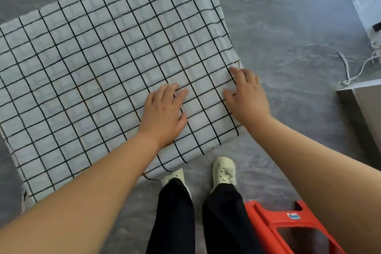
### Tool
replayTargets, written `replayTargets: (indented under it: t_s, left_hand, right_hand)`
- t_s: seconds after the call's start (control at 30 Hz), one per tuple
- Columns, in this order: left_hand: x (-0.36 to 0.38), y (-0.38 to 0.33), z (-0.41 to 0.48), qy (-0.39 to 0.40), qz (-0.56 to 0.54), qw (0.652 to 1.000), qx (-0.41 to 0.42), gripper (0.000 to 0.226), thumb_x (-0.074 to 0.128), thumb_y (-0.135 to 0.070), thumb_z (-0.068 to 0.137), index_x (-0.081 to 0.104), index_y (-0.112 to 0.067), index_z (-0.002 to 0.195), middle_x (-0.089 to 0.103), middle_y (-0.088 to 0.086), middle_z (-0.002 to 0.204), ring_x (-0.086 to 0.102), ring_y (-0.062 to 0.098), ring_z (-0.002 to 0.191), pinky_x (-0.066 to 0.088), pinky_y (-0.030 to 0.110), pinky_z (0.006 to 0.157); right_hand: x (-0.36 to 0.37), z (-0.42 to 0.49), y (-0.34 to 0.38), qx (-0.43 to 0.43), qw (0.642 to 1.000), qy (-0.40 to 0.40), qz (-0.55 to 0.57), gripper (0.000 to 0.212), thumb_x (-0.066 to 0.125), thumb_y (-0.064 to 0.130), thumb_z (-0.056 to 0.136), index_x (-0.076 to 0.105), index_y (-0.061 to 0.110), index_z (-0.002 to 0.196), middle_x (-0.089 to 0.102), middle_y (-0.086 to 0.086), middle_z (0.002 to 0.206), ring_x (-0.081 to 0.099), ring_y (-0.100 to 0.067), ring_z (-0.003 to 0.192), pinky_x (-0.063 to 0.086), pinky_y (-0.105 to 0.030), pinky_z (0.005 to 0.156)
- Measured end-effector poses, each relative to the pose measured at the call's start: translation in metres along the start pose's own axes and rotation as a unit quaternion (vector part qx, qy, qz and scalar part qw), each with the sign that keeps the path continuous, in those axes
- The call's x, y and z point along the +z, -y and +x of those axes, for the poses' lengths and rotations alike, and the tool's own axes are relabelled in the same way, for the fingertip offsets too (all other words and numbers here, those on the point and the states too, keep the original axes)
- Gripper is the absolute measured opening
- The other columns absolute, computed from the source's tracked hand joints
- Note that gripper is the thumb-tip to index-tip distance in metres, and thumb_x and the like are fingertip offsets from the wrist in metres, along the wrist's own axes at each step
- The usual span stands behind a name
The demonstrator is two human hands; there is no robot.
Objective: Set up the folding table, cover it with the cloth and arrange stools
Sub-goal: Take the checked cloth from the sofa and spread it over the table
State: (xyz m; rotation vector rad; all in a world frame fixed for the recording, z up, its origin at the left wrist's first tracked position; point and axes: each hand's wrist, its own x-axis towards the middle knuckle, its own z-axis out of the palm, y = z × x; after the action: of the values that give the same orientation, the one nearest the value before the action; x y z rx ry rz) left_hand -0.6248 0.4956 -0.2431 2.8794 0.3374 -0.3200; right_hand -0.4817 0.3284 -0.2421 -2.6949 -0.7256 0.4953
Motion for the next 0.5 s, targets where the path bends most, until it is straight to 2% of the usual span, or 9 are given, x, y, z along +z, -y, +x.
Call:
replayTargets:
  t_s: [0.1,0.2,0.27,0.33,0.37,0.43,0.5]
  left_hand:
    - [0.012,-0.011,-0.011,0.028,0.009,0.999,-0.031,0.064,0.043,-0.031,0.090,0.023,-0.016,0.148,0.018,0.011,0.155,0.010,0.029,0.143,0.012,0.048,0.114]
    - [0.019,-0.018,-0.012,0.046,0.012,0.997,-0.061,0.066,0.032,-0.033,0.093,0.003,-0.019,0.151,-0.005,0.007,0.158,-0.011,0.024,0.144,-0.008,0.045,0.115]
    - [0.020,-0.020,-0.012,0.053,0.019,0.996,-0.070,0.067,0.029,-0.034,0.093,-0.003,-0.019,0.150,-0.011,0.006,0.158,-0.017,0.022,0.143,-0.011,0.044,0.115]
    - [0.020,-0.021,-0.012,0.056,0.018,0.996,-0.072,0.067,0.030,-0.034,0.093,-0.004,-0.019,0.150,-0.012,0.005,0.157,-0.018,0.022,0.143,-0.011,0.045,0.115]
    - [0.019,-0.021,-0.012,0.058,0.018,0.996,-0.072,0.067,0.030,-0.034,0.094,-0.004,-0.020,0.150,-0.013,0.005,0.157,-0.018,0.021,0.143,-0.011,0.045,0.115]
    - [0.017,-0.021,-0.012,0.062,0.014,0.995,-0.077,0.067,0.030,-0.033,0.094,-0.004,-0.020,0.150,-0.013,0.004,0.157,-0.019,0.020,0.142,-0.012,0.043,0.115]
    - [0.015,-0.023,-0.011,0.056,0.001,0.995,-0.084,0.066,0.033,-0.031,0.094,0.000,-0.020,0.150,-0.010,0.003,0.158,-0.017,0.019,0.143,-0.012,0.042,0.115]
  right_hand:
    - [-0.002,-0.032,-0.024,0.006,0.996,0.060,0.060,0.058,0.046,0.025,0.095,0.023,0.020,0.148,0.042,-0.008,0.136,0.038,-0.026,0.123,0.038,-0.035,0.093]
    - [-0.003,-0.048,-0.036,-0.004,0.990,0.087,0.108,0.061,0.045,0.027,0.096,0.015,0.025,0.150,0.036,0.000,0.145,0.034,-0.018,0.132,0.037,-0.032,0.097]
    - [-0.002,-0.048,-0.041,0.007,0.985,0.096,0.145,0.062,0.046,0.029,0.096,0.015,0.026,0.149,0.034,0.004,0.148,0.031,-0.014,0.134,0.035,-0.031,0.101]
    - [0.000,-0.044,-0.047,0.039,0.976,0.107,0.188,0.056,0.046,0.036,0.095,0.024,0.026,0.146,0.041,0.002,0.143,0.037,-0.015,0.130,0.036,-0.033,0.103]
    - [0.001,-0.043,-0.051,0.063,0.970,0.108,0.210,0.048,0.043,0.040,0.095,0.034,0.025,0.140,0.050,0.001,0.134,0.043,-0.018,0.125,0.039,-0.036,0.100]
    - [0.001,-0.040,-0.057,0.117,0.958,0.105,0.239,0.033,0.035,0.041,0.098,0.053,0.022,0.117,0.059,0.005,0.109,0.053,-0.018,0.107,0.041,-0.033,0.083]
    - [0.000,-0.041,-0.063,0.162,0.944,0.111,0.265,0.036,0.030,0.040,0.100,0.055,0.020,0.118,0.055,0.009,0.104,0.050,-0.011,0.098,0.034,-0.028,0.077]
